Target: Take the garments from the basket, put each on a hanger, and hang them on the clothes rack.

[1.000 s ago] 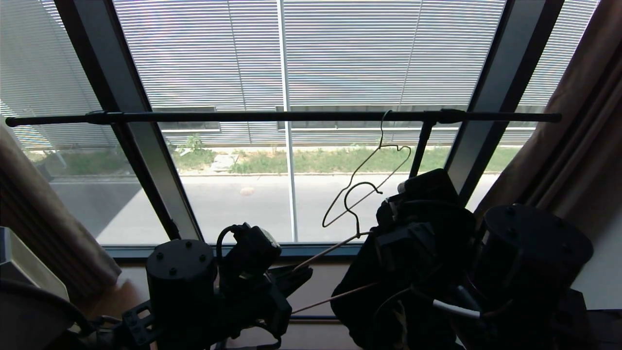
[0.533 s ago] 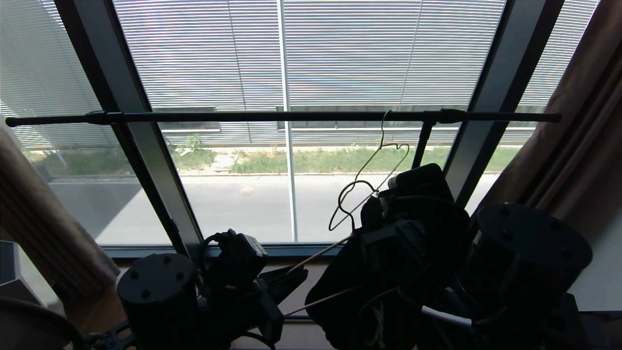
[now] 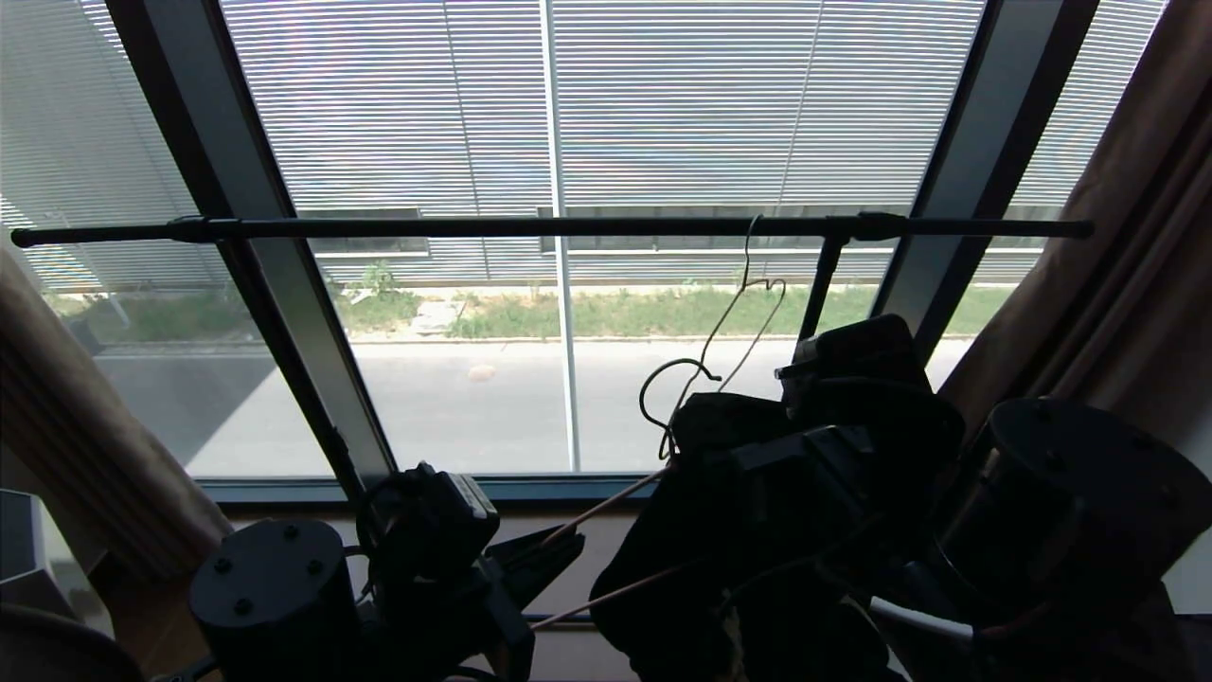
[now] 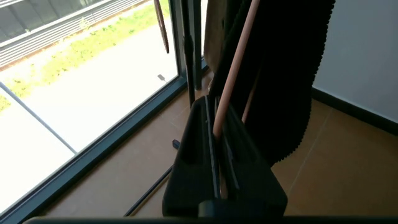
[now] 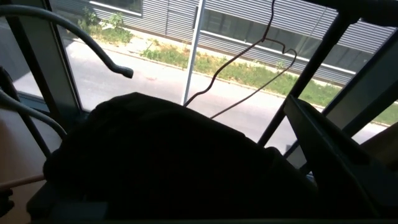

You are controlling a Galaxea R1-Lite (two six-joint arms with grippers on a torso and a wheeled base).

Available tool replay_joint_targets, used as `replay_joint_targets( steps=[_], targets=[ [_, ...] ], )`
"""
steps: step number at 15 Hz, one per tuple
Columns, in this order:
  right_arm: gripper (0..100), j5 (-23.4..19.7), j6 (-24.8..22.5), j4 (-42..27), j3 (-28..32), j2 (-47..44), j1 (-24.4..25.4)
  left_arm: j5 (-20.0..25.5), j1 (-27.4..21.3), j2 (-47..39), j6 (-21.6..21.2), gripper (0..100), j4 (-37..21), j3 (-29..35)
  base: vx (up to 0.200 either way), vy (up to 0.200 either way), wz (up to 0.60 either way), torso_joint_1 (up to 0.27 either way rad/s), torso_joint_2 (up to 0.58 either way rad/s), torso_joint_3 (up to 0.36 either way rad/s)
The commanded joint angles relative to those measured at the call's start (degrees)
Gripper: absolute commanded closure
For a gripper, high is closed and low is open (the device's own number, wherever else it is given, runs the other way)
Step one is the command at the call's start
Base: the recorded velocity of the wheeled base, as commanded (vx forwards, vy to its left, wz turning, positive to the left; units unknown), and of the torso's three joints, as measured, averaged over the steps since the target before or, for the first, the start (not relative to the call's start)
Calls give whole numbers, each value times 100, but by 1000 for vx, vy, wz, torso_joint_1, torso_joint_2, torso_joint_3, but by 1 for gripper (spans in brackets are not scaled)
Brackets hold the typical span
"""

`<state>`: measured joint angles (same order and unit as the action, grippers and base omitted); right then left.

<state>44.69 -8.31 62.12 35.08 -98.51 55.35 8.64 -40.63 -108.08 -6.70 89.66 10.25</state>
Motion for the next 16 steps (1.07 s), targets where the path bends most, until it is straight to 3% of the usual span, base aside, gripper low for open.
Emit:
replay_joint_targets(
  steps=[1,10,16],
  targets=[
    [0,5,-4,45,-125,131,-94,-3,3,15,3,100,16,-23,0,0,0,0,0,0],
    [0,5,-12,125,-309,113,-103,-3,55,6,11,100,34,29,0,0,0,0,0,0],
    [0,22,-39,125,-54,-133,11,-3,38,15,11,100,34,21,0,0,0,0,0,0]
  ],
)
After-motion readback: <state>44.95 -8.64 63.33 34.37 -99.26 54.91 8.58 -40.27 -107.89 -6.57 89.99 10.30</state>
